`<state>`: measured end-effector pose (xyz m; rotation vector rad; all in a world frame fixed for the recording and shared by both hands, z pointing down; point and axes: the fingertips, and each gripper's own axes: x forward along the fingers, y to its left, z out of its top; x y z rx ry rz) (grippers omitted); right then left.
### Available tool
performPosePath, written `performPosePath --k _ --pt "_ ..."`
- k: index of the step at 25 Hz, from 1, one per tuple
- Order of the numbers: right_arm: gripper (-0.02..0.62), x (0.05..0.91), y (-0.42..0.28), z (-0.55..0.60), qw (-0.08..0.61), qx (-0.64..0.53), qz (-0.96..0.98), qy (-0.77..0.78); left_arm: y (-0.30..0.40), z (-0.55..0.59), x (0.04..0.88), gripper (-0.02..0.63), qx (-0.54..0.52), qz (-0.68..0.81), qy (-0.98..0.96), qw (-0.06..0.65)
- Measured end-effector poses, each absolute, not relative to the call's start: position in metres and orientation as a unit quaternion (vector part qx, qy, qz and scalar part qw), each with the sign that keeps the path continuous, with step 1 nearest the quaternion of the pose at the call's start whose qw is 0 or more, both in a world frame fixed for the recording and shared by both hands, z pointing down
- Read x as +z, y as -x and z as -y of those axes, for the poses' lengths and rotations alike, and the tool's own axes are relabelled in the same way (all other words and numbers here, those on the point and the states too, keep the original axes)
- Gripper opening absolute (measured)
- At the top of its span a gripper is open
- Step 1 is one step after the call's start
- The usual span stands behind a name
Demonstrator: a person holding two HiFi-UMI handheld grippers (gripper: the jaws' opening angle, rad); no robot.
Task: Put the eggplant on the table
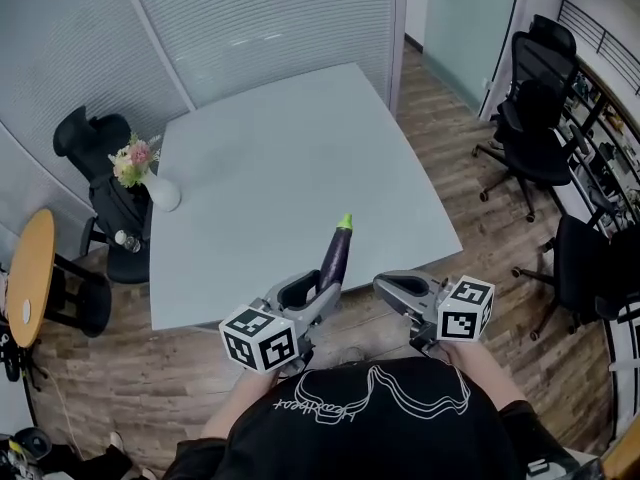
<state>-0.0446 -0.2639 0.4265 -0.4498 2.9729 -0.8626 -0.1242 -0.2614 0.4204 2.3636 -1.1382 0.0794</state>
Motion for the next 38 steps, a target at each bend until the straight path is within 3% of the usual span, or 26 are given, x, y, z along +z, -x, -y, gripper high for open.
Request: performPosePath --k 15,38 --pt "0.008 0.462 0.065 0.327 -0.007 -0.302 -0.935 0.186 0.168 0.344 0.483 0.198 0.110 0.438 -0.862 0.233" --pt "0.008 0.489 0.049 0.359 -0.021 -0.338 -0.915 0.218 0.197 0.402 0.633 0.198 0.249 0.452 -0.812 0.273"
